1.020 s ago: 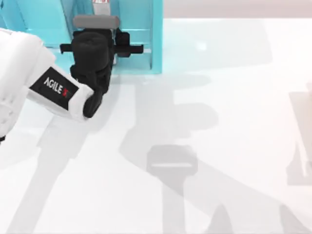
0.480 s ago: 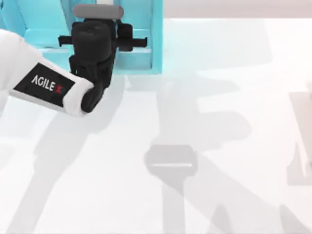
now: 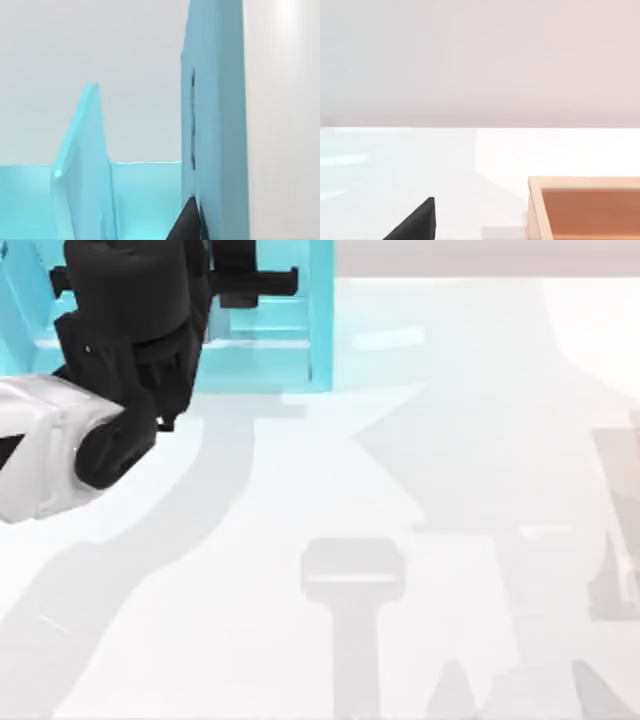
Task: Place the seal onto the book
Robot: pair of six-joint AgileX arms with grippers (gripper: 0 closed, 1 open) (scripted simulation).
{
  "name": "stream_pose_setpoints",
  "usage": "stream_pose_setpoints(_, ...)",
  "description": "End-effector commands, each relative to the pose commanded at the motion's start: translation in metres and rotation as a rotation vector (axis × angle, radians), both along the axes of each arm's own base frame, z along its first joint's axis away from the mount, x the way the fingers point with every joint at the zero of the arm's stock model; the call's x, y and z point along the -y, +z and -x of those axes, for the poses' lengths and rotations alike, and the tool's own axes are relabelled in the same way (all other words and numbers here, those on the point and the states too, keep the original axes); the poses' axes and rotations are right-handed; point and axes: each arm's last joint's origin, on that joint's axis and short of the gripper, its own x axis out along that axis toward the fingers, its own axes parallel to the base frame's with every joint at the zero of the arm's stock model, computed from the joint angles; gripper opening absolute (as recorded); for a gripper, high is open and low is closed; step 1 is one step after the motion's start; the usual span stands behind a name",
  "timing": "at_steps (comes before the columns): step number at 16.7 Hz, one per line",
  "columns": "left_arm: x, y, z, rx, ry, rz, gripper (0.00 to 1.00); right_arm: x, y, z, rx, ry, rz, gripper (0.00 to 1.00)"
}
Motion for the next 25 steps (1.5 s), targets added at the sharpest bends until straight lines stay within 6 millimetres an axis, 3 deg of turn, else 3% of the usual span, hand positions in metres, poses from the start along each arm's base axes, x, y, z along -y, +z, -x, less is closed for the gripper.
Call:
stream_pose_setpoints(3, -0.008, 0.019, 0.040, -0.007, -0.002, 0.003, 0.00, 0.000, 0.000, 0.000, 0.000, 0.000, 0.000, 1.00)
stream_pose_setpoints(5, -0.012, 0.022, 0.056, -0.017, -0.003, -0.001, 0.00, 0.000, 0.000, 0.000, 0.000, 0.000, 0.000, 1.00)
stream_pose_setpoints(14, -0.009, 0.018, 0.060, -0.036, 0.004, 0.013, 0.00, 0.000, 0.000, 0.000, 0.000, 0.000, 0.000, 1.00)
stream_pose_setpoints(19, 0.023, -0.002, 0.058, -0.111, 0.048, 0.195, 0.00, 0.000, 0.000, 0.000, 0.000, 0.000, 0.000, 1.00)
stream_pose_setpoints(25, 0.078, -0.044, 0.069, -0.194, 0.179, 0.599, 0.00, 0.000, 0.000, 0.000, 0.000, 0.000, 0.000, 1.00)
